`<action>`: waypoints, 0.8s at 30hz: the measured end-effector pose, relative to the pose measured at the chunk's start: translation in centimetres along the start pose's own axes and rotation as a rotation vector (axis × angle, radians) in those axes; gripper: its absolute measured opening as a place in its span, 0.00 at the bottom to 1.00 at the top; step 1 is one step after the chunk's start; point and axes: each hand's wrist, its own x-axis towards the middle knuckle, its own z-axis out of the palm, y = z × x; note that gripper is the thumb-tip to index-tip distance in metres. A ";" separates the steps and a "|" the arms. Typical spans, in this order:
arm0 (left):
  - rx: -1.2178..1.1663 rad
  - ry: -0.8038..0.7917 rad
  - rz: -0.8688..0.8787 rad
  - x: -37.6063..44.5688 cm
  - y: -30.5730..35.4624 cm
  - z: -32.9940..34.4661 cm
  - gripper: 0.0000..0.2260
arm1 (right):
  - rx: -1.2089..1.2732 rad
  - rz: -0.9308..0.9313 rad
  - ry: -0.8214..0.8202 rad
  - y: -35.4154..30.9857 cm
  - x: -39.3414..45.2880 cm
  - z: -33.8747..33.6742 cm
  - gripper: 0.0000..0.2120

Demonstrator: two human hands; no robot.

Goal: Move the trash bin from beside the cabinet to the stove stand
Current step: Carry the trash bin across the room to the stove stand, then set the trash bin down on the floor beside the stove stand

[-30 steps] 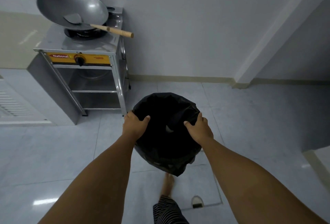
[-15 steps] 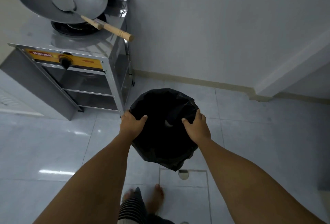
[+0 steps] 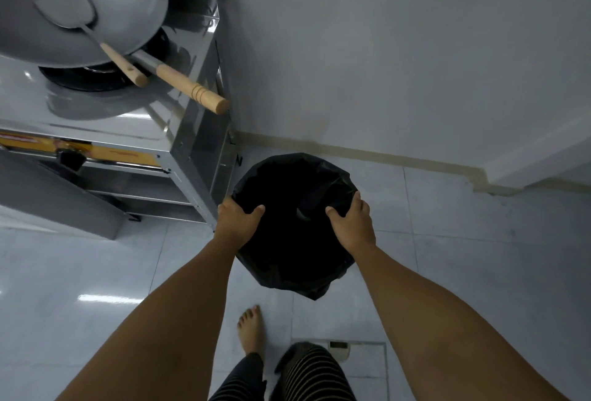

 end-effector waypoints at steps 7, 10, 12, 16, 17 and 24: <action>0.017 0.004 -0.083 10.1 -0.2 2.8 0.39 | -0.032 0.005 -0.052 -0.3 9.2 4.6 0.43; -0.018 0.038 -0.121 14.7 -1.6 5.0 0.38 | -0.047 -0.012 -0.071 0.7 13.4 7.4 0.42; -0.034 0.048 -0.131 17.9 -3.0 6.9 0.36 | -0.047 -0.021 -0.079 1.8 16.4 9.8 0.42; 0.004 0.029 -0.160 23.3 -6.1 9.7 0.38 | -0.044 -0.021 -0.102 4.1 20.9 14.5 0.43; 0.003 0.018 -0.166 24.9 -7.4 10.6 0.39 | -0.040 -0.022 -0.108 5.0 22.0 16.2 0.43; 0.030 0.008 -0.179 33.5 -13.9 15.0 0.38 | 0.010 -0.037 -0.103 9.2 28.3 24.7 0.42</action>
